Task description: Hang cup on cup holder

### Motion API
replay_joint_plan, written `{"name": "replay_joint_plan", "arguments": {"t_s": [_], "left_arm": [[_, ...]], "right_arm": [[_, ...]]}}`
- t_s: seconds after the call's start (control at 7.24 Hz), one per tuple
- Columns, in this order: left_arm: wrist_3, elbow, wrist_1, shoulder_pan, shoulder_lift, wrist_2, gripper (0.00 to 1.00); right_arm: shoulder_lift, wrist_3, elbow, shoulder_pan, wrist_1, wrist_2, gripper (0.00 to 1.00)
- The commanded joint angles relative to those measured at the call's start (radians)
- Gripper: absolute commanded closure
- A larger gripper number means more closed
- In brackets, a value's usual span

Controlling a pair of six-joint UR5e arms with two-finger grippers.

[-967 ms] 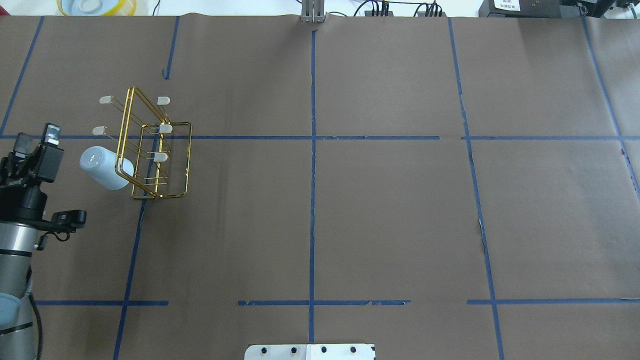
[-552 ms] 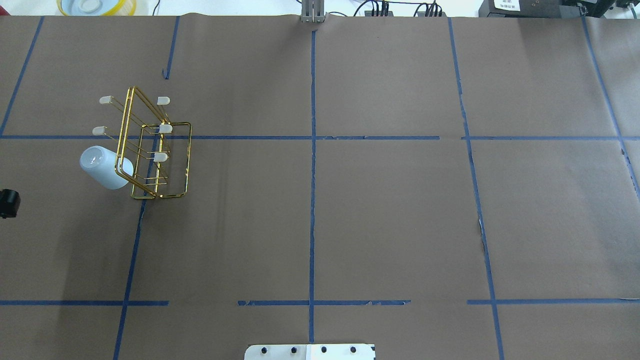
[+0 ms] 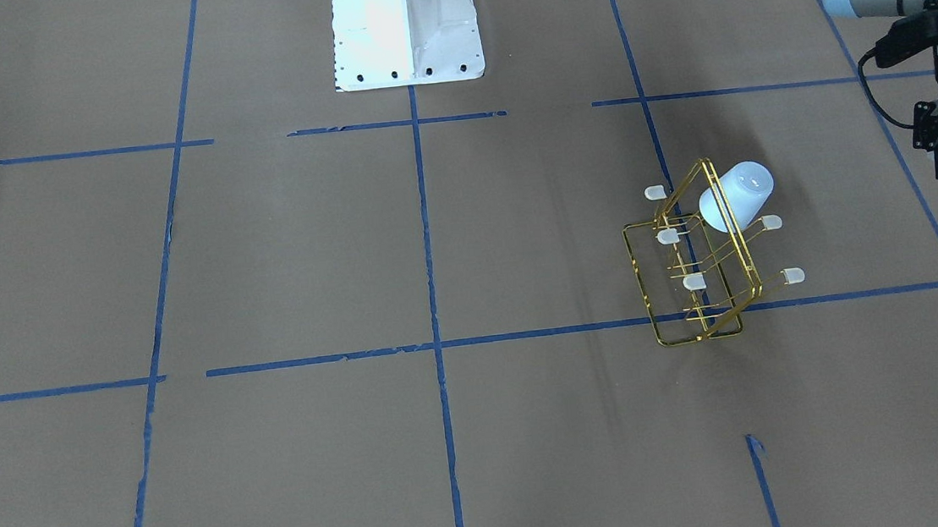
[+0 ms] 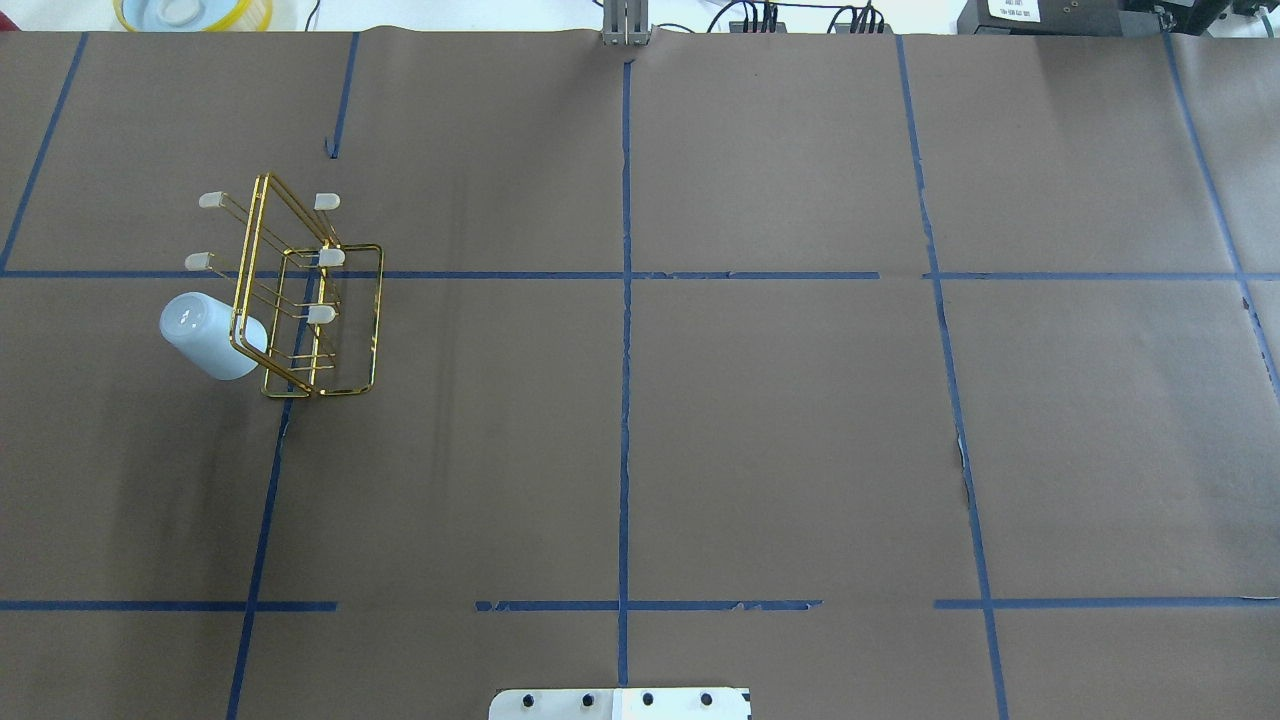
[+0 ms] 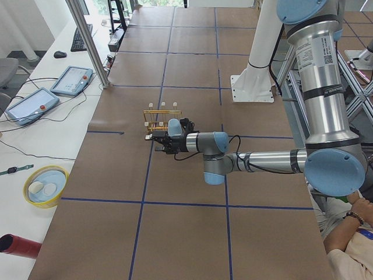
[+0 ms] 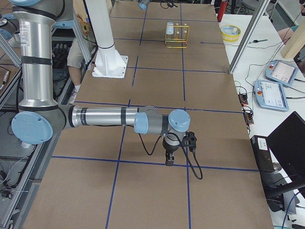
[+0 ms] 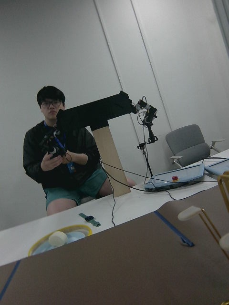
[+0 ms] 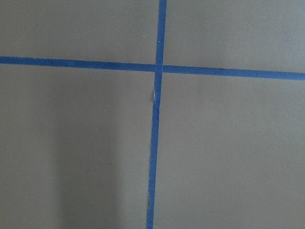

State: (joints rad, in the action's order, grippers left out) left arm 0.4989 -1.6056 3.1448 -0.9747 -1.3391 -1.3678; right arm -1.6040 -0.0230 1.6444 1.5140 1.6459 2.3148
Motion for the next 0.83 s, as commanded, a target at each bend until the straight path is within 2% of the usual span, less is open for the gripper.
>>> {"name": "replay_joint_plan", "arguments": {"t_s": [0.0,0.28,0.55,0.69], "left_arm": [[-0.338,0.000,-0.301,-0.212,-0.054,-0.439,0.00],[-0.538,0.000,-0.639,-0.326,-0.107,-0.702,0.00],[-0.551,0.000,-0.953,-0.401,-0.156,-0.828,0.00],[-0.554,0.001,-1.048,-0.429,-0.167,-0.885,0.00]], "right_arm": [[0.000,0.000,0.000,0.000,0.000,0.000,0.00],[0.000,0.000,0.000,0.000,0.000,0.000,0.00],[0.000,0.000,0.000,0.000,0.000,-0.002,0.00],[0.000,0.000,0.000,0.000,0.000,0.000,0.00]]}}
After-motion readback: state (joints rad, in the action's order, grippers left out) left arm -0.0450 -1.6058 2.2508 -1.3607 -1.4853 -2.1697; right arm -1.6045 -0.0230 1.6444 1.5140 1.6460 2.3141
